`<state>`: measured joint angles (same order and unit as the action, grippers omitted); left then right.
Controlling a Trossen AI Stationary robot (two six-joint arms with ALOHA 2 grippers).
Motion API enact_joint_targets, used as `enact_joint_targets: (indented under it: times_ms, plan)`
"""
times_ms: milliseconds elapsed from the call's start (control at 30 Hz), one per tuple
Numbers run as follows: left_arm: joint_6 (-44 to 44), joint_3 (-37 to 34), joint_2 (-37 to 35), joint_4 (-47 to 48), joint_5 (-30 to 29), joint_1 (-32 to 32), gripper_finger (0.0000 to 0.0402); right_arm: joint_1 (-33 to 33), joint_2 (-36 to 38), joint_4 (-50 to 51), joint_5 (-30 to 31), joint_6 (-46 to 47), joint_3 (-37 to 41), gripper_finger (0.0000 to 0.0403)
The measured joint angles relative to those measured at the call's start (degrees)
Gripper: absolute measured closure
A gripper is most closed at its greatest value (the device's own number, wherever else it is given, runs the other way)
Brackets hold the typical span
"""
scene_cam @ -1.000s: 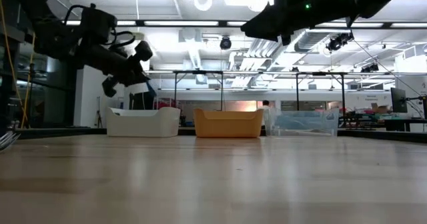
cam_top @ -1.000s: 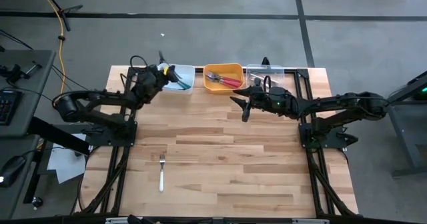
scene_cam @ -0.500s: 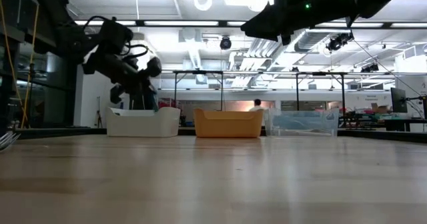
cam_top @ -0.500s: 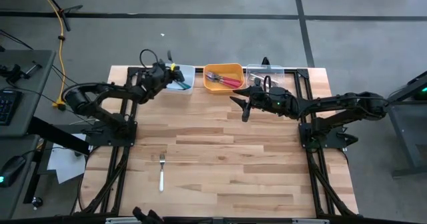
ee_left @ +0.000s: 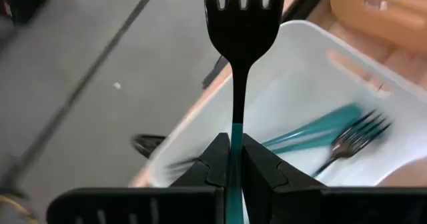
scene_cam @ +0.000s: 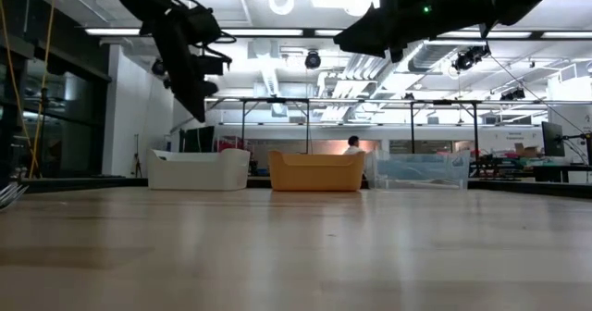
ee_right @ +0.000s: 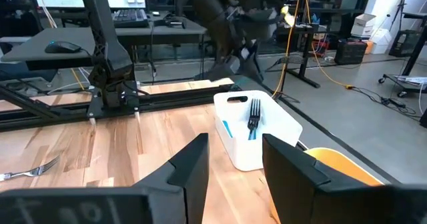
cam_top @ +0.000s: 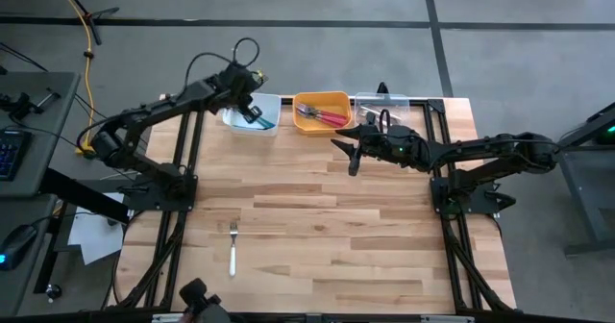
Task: Sort silverware by color (type)
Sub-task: Put the blue fork into the white bin
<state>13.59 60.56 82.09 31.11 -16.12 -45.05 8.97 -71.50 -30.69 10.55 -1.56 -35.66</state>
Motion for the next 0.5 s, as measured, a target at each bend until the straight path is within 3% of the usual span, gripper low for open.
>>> enact_joint_targets:
  times_ms: [100, 233, 367, 500]
  plan:
    - [9.2, 1.8, 0.61, 1.06, 1.32, -1.4, 0.0389, 0.0, 0.0, 0.04, 0.0, 0.0, 0.0, 0.027]
    - [26.66, 1.83, 2.14, 2.52, 8.22, -2.35, 0.0389, 0.0, 0.0, 0.1, 0.0, 0.0, 0.0, 0.027]
    - [41.43, 1.83, 4.97, 2.41, 7.86, -2.24, 0.0389, 0.0, 0.0, 0.26, 0.0, -0.02, 0.0, 0.027]
    - [48.86, 1.83, 8.45, 3.41, 4.1, -2.91, 0.0389, 0.0, 0.0, 0.63, 0.0, -0.42, 0.0, 0.0269]
